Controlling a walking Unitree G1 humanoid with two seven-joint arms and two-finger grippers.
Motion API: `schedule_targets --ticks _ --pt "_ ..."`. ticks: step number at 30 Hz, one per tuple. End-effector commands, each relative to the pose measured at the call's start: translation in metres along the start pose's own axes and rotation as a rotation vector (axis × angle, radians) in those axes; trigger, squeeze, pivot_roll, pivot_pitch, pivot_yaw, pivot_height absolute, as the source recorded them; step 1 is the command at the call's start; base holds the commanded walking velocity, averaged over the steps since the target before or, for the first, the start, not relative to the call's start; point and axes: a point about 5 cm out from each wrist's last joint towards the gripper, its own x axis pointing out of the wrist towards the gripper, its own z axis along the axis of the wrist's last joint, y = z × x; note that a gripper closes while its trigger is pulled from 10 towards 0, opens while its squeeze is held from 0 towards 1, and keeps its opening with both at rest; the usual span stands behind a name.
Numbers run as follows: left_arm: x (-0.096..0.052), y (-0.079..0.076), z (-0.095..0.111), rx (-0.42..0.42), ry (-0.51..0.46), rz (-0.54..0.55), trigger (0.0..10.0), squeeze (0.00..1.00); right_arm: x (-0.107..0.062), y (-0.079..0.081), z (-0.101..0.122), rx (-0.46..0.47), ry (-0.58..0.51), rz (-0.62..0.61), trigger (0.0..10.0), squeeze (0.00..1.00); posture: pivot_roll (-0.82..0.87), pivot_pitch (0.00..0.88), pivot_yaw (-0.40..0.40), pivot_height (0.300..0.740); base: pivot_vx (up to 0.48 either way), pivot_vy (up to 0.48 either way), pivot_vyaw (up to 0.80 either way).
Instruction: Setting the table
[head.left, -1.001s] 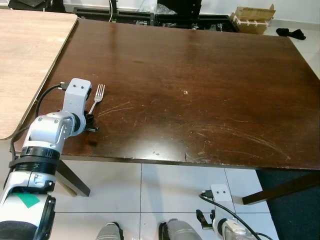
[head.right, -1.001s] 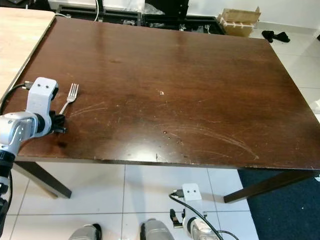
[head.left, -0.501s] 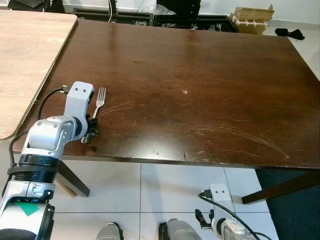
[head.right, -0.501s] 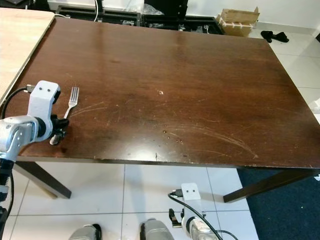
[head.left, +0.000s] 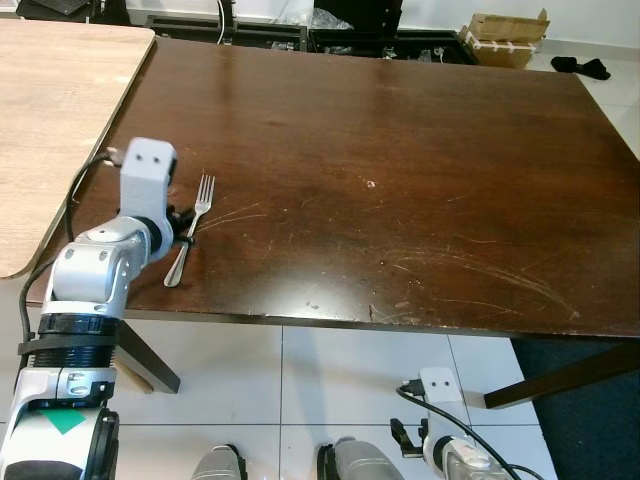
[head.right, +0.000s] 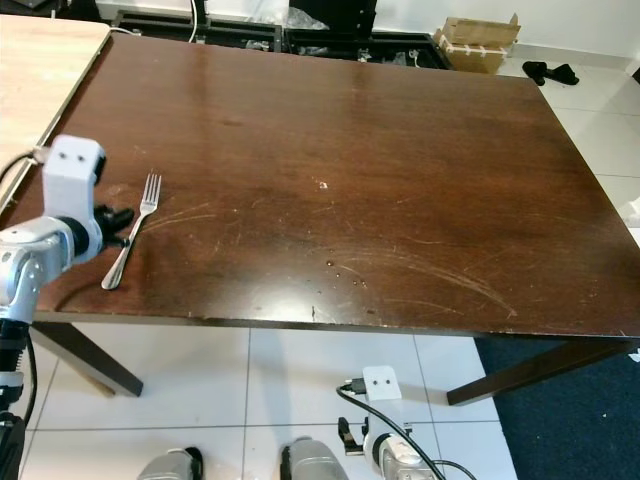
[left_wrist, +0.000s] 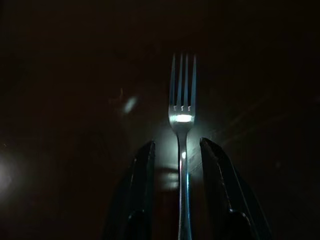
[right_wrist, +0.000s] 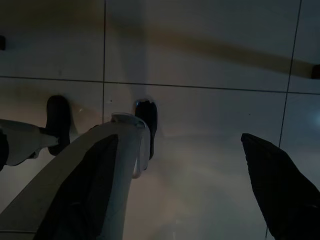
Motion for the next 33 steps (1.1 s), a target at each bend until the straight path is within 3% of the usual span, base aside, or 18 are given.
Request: schedule_targets --ticks 1,4,5,6,7,9,11,14,17,21,28,30,32,33 --pt "-0.006 0.001 0.007 -0.026 -0.071 -0.055 10.0 0.0 -0.002 -0.004 -0.007 0.017 0.022 -0.015 10.0 0.0 0.03 0.092 -0.011 0.74 0.0 0.0 0.0" --pt "-0.017 0.002 0.02 -0.032 -0.202 -0.141 10.0 0.0 -0.002 -0.004 -0.008 0.018 0.023 -0.015 10.0 0.0 0.04 0.093 -0.015 0.74 0.0 0.0 0.0" --pt "-0.017 0.002 0.02 -0.032 -0.202 -0.141 10.0 0.0 -0.002 -0.004 -0.008 0.018 0.023 -0.015 10.0 0.0 0.04 0.093 -0.015 0.74 0.0 0.0 0.0" --pt "-0.037 -0.008 0.028 -0.006 -0.348 -0.346 10.0 0.0 -0.002 -0.004 -0.008 0.016 0.025 -0.013 10.0 0.0 0.04 0.094 -0.017 0.74 0.0 0.0 0.0" --pt "-0.037 -0.008 0.028 -0.006 -0.348 -0.346 10.0 0.0 -0.002 -0.004 -0.008 0.016 0.025 -0.013 10.0 0.0 0.04 0.094 -0.017 0.74 0.0 0.0 0.0" --pt "-0.058 -0.022 0.021 0.026 -0.369 -0.604 10.0 0.0 -0.002 -0.004 -0.009 0.013 0.027 -0.01 10.0 0.0 0.05 0.094 -0.02 0.74 0.0 0.0 0.0" --pt "-0.069 -0.033 0.004 0.071 -0.288 -0.756 10.0 0.0 -0.002 -0.003 -0.009 0.012 0.028 -0.007 10.0 0.0 0.05 0.091 -0.019 0.74 0.0 0.0 0.0" --pt "-0.073 -0.038 -0.004 0.09 -0.255 -0.803 10.0 0.0 -0.002 -0.003 -0.009 0.011 0.027 -0.007 10.0 0.0 0.05 0.091 -0.019 0.74 0.0 0.0 0.0" --pt "-0.085 -0.05 -0.035 0.159 -0.107 -0.951 10.0 0.0 -0.002 -0.002 -0.008 0.011 0.024 -0.005 10.0 0.0 0.04 0.088 -0.018 0.74 0.0 0.0 0.0" --pt "-0.083 -0.048 -0.075 0.271 0.085 -0.96 10.0 0.0 -0.002 -0.003 -0.009 0.008 0.025 -0.004 10.0 0.0 0.04 0.084 -0.02 0.74 0.0 0.0 0.0" --pt "-0.083 -0.045 -0.098 0.307 0.182 -0.962 10.0 0.0 -0.003 -0.004 -0.009 0.005 0.024 -0.005 10.0 0.0 0.04 0.084 -0.018 0.74 0.0 0.0 0.0" --pt "-0.085 -0.047 -0.112 0.335 0.257 -0.987 10.0 0.0 -0.003 -0.004 -0.009 0.003 0.024 -0.005 10.0 0.0 0.04 0.083 -0.019 0.74 0.0 0.0 0.0" --pt "-0.085 -0.047 -0.112 0.335 0.257 -0.987 10.0 0.0 -0.003 -0.004 -0.009 0.003 0.024 -0.005 10.0 0.0 0.04 0.083 -0.019 0.74 0.0 0.0 0.0" --pt "-0.085 -0.05 -0.127 0.373 0.325 -0.984 10.0 0.0 -0.002 -0.004 -0.008 0.001 0.024 -0.004 10.0 0.0 0.04 0.083 -0.019 0.74 0.0 0.0 0.0"
